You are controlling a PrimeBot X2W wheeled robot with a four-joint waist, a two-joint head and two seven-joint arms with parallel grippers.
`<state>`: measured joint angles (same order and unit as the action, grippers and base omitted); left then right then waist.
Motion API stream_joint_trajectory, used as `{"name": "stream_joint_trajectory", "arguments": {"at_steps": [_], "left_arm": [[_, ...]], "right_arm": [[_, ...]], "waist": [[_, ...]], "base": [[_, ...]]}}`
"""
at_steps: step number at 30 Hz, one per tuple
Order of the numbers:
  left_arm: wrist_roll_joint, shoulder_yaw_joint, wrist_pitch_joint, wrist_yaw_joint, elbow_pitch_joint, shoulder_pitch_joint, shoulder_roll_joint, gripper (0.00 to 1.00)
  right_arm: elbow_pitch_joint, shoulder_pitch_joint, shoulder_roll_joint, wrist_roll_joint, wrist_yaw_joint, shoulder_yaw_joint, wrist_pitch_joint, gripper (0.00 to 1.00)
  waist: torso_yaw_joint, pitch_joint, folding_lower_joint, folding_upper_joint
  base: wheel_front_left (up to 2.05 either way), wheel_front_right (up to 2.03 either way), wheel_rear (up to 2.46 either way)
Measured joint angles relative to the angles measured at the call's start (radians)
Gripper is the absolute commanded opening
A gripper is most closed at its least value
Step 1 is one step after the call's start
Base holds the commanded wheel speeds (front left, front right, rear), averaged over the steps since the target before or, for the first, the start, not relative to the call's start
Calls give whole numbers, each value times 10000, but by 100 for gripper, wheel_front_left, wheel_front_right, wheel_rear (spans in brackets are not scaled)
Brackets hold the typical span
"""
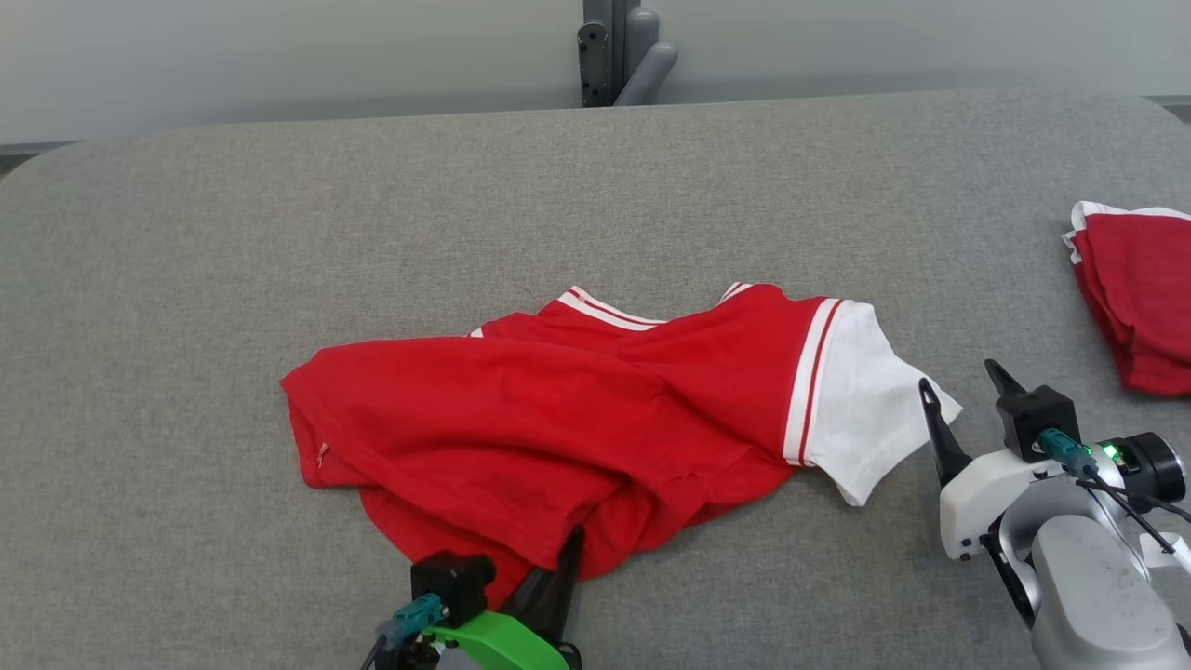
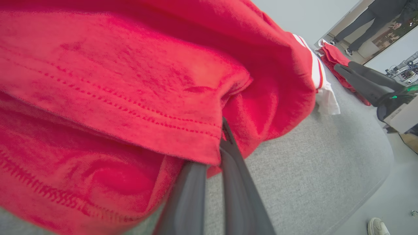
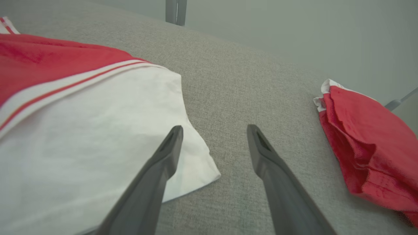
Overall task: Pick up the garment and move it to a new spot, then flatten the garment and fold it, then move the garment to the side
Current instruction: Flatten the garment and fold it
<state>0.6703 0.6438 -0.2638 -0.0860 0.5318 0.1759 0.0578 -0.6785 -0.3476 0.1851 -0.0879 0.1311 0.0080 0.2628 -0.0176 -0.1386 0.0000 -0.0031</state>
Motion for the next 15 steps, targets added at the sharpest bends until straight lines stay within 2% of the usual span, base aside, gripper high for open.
{"name": "stream_joint_trajectory", "arguments": {"at_steps": [7,14,15], "left_arm": [[8,98,639,-15,-1143,-254,752,0],[54,13,1273,405,-2637,-587,1348,0],[71,35,1386,439,-2859,-661,1411,0]], "right_arm": [[-1547,-670,234,21,0,186,-2,100],[-2658,-988,205,665,-4,654,31,100],[-2886,-1094,188,859,-10,769,-48,50]], "waist": [[-405,-213,0,0],[-705,-297,0,0],[-717,-291,0,-1]], "base": [[0,0,0],[0,0,0],[0,0,0]]}}
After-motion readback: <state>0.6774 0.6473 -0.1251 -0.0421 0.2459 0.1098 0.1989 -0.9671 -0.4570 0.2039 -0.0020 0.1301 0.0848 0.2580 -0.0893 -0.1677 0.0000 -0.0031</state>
